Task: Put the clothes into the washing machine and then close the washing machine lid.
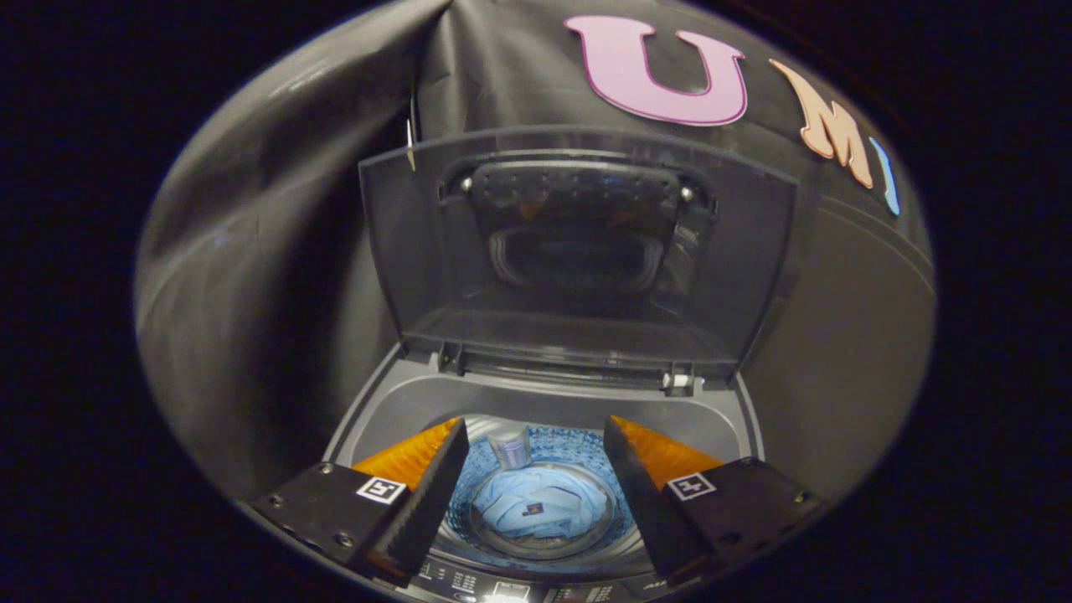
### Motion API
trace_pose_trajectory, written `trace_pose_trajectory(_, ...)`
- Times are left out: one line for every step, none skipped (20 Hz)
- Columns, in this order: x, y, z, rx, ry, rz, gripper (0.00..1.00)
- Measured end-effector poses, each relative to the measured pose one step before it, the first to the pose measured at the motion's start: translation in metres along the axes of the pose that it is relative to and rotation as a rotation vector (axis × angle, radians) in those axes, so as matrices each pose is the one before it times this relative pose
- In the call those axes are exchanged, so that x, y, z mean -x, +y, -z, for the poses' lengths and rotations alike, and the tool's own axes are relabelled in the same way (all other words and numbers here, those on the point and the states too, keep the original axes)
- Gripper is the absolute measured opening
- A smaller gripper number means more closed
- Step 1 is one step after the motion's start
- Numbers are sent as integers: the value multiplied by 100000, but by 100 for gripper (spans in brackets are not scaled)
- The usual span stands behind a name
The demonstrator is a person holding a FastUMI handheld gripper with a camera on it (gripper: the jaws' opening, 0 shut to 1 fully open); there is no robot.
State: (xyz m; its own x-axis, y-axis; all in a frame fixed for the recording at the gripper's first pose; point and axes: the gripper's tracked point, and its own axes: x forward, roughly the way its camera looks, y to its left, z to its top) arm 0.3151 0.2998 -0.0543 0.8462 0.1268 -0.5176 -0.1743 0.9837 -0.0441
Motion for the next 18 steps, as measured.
trace_pose_trajectory(427, -163, -1086, -126, -2150, 987, 97)
trace_pose_trajectory(324, -116, -994, -68, -1520, 548, 98)
trace_pose_trajectory(332, 25, -1107, -357, -1517, -56, 98)
trace_pose_trajectory(190, 185, -1337, -905, -2421, -812, 98)
trace_pose_trajectory(262, -17, -1370, -916, -2111, -413, 97)
trace_pose_trajectory(304, 26, -1495, -677, -2938, -749, 97)
trace_pose_trajectory(115, -140, -1550, -98, -3403, 190, 97)
trace_pose_trajectory(237, -406, -1539, -220, -3428, 1304, 98)
trace_pose_trajectory(178, -188, -1757, -741, -3480, 703, 97)
trace_pose_trajectory(7, -120, -1715, -1392, -4043, 368, 97)
trace_pose_trajectory(-408, -50, -1607, -1717, -4164, 430, 97)
trace_pose_trajectory(-97, -11, -1329, -1810, -4061, 571, 97)
trace_pose_trajectory(-480, 296, -1195, -1478, -2959, -701, 97)
trace_pose_trajectory(-881, 10, -698, -666, -2239, 257, 97)
trace_pose_trajectory(-838, 116, -822, -792, -2529, 701, 98)
trace_pose_trajectory(-1132, -40, -537, -817, -1550, 720, 98)
trace_pose_trajectory(-1086, 551, -291, -1590, -1790, -461, 98)
trace_pose_trajectory(-1081, 363, -503, -1074, -1968, -594, 97)
